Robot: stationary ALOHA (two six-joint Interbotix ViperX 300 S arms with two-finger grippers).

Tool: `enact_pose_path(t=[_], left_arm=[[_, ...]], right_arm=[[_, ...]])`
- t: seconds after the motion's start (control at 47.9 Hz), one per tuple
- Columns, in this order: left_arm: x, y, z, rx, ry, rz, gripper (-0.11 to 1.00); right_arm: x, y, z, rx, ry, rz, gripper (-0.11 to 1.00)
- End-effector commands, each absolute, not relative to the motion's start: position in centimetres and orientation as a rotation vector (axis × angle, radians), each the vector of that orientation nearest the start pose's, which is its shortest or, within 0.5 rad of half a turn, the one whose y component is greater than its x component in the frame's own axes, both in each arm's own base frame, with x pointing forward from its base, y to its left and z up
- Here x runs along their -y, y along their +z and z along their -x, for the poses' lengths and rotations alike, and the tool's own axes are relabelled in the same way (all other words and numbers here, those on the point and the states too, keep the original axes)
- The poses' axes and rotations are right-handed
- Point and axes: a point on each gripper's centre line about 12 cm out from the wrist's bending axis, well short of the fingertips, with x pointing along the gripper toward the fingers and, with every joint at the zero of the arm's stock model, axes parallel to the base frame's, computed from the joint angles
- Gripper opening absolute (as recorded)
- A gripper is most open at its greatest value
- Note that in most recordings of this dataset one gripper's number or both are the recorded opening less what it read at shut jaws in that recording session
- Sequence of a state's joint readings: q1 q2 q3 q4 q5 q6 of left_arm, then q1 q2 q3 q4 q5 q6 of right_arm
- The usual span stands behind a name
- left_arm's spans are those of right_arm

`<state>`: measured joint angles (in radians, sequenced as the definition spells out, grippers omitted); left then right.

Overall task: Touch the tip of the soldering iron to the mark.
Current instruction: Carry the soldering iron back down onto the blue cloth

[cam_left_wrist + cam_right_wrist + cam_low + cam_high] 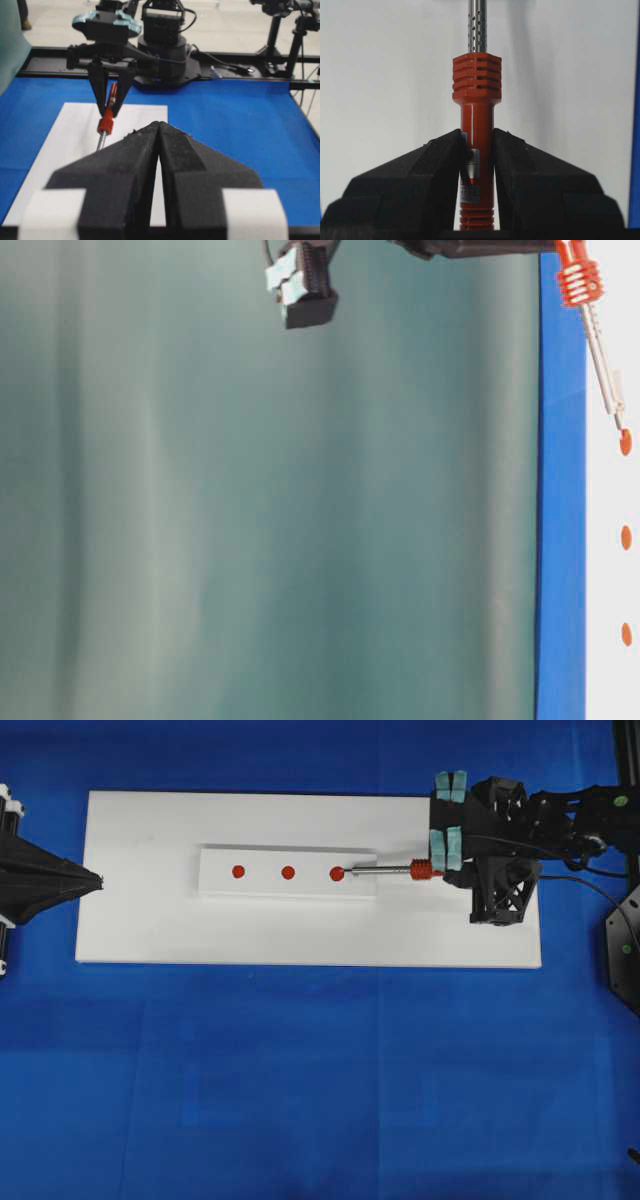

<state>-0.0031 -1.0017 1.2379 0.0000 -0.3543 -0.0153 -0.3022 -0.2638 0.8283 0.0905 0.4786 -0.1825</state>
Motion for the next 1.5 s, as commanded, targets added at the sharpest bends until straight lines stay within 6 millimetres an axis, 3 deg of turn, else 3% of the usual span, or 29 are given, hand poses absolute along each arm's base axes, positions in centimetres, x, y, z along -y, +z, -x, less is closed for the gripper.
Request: enact_pose_path(t=[0.0, 0.188, 0.355, 0.876, 1.148, 1.481], left_arm=[[0.1, 28.6, -19.0, 0.129, -0.006, 0.016, 0.00], [0.1, 28.8, -19.0, 0.135, -0.006, 0.016, 0.00], [0.1, 28.8, -18.9, 0.136, -0.006, 0.016, 0.00], [0.1, 28.7, -19.0, 0.132, -0.006, 0.016, 0.00], [0.1, 28.7, -19.0, 0.132, -0.006, 0.016, 0.00], [0.1, 28.7, -18.9, 0.135, -0.006, 0.016, 0.00]], right_arm=[[8.4, 20.0, -28.6, -0.959, -0.190, -0.076, 0.06], [8.1, 24.2, -28.1, -0.897, -0.187, -0.058, 0.06], [7.9, 26.4, -27.5, -0.871, -0.186, -0.047, 0.06], [7.4, 26.3, -27.3, -0.865, -0.198, -0.099, 0.06], [3.2, 26.6, -27.2, -0.838, -0.133, -0.188, 0.06], [-4.1, 26.6, -27.6, -0.811, -0.013, -0.204, 0.06]])
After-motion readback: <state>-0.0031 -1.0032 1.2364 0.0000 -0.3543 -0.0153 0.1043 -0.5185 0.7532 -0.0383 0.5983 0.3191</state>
